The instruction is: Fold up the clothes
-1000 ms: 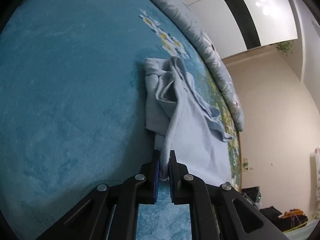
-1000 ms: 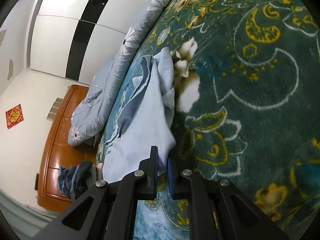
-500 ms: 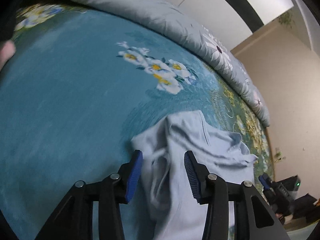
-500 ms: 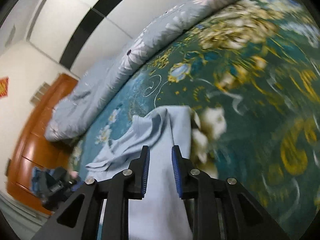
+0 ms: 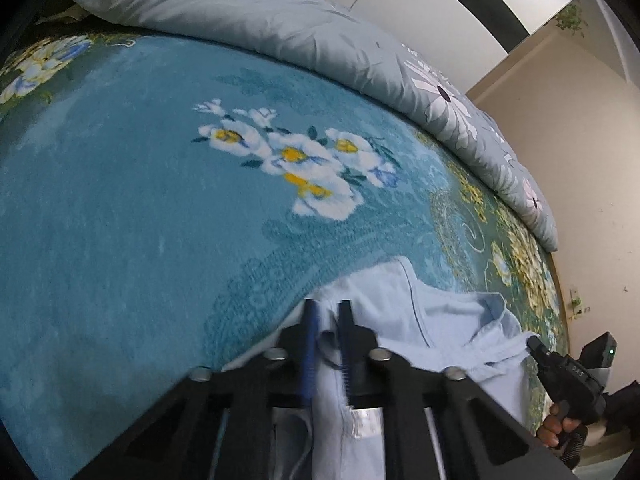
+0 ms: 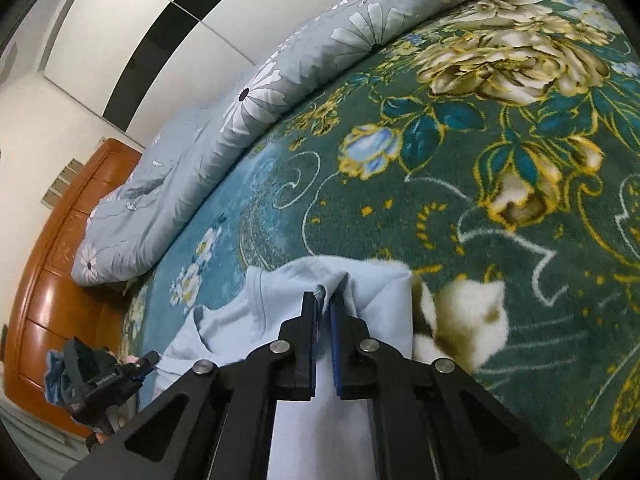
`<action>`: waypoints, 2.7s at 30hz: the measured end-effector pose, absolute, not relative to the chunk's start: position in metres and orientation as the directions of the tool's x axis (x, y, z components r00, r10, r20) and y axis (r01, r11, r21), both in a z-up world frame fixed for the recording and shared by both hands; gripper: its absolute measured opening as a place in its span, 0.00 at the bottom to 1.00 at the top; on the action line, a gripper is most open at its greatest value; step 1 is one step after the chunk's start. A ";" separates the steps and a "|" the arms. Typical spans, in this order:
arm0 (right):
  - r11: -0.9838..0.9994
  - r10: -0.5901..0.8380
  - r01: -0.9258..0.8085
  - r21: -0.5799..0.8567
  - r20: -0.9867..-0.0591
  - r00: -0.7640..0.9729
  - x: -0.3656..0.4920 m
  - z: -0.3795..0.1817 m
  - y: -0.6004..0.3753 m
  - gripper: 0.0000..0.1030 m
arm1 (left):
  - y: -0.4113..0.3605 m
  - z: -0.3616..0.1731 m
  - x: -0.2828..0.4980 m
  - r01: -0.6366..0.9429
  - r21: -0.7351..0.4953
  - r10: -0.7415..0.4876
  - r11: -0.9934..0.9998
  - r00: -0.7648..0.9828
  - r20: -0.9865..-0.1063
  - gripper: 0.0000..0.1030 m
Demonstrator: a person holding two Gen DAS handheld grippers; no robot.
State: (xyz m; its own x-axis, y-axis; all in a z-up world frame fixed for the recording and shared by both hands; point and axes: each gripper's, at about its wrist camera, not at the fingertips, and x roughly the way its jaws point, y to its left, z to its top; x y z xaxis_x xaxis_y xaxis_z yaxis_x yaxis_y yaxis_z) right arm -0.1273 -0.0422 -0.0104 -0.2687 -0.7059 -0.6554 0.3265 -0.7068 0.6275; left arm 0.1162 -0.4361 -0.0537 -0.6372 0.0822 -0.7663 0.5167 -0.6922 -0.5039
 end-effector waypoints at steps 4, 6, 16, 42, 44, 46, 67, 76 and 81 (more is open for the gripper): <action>-0.679 -0.734 0.288 0.676 -0.624 -0.268 -0.141 -0.008 -0.043 0.04 | -0.445 -0.052 0.112 0.519 -0.543 0.088 -0.660 -0.665 -0.742 0.05; -0.676 -0.736 0.267 0.687 -0.623 -0.264 -0.149 -0.010 -0.046 0.04 | -0.454 -0.053 0.109 0.528 -0.578 0.099 -0.623 -0.679 -0.727 0.05; -0.705 -0.709 0.161 0.691 -0.679 -0.192 -0.172 -0.038 -0.057 0.04 | -0.477 -0.077 0.095 0.578 -0.615 0.136 -0.536 -0.659 -0.739 0.05; -0.616 -0.784 0.277 0.737 -0.608 -0.125 -0.089 -0.037 0.013 0.41 | -0.333 -0.057 0.020 0.388 -0.414 0.190 -0.823 -0.499 -0.846 0.50; -0.610 -0.789 0.282 0.741 -0.603 -0.122 -0.088 -0.038 0.015 0.41 | -0.347 -0.063 0.014 0.439 -0.411 0.165 -0.799 -0.497 -0.852 0.50; -0.602 -0.793 0.293 0.743 -0.597 -0.117 -0.084 -0.039 0.015 0.41 | -0.356 -0.064 0.017 0.454 -0.458 0.197 -0.764 -0.512 -0.836 0.50; -0.601 -0.791 0.311 0.736 -0.602 -0.105 -0.070 -0.040 0.002 0.35 | -0.267 -0.077 0.105 0.320 -0.593 0.355 -0.739 -0.563 -0.746 0.51; -0.686 -0.715 0.325 0.651 -0.685 -0.136 -0.066 -0.005 -0.023 0.11 | -0.277 -0.070 0.184 0.338 -0.673 0.369 -0.658 -0.634 -0.680 0.51; -0.730 -0.645 0.429 0.532 -0.743 -0.176 -0.053 0.047 -0.067 0.11 | -0.319 -0.075 0.251 0.409 -0.712 0.309 -0.571 -0.696 -0.648 0.51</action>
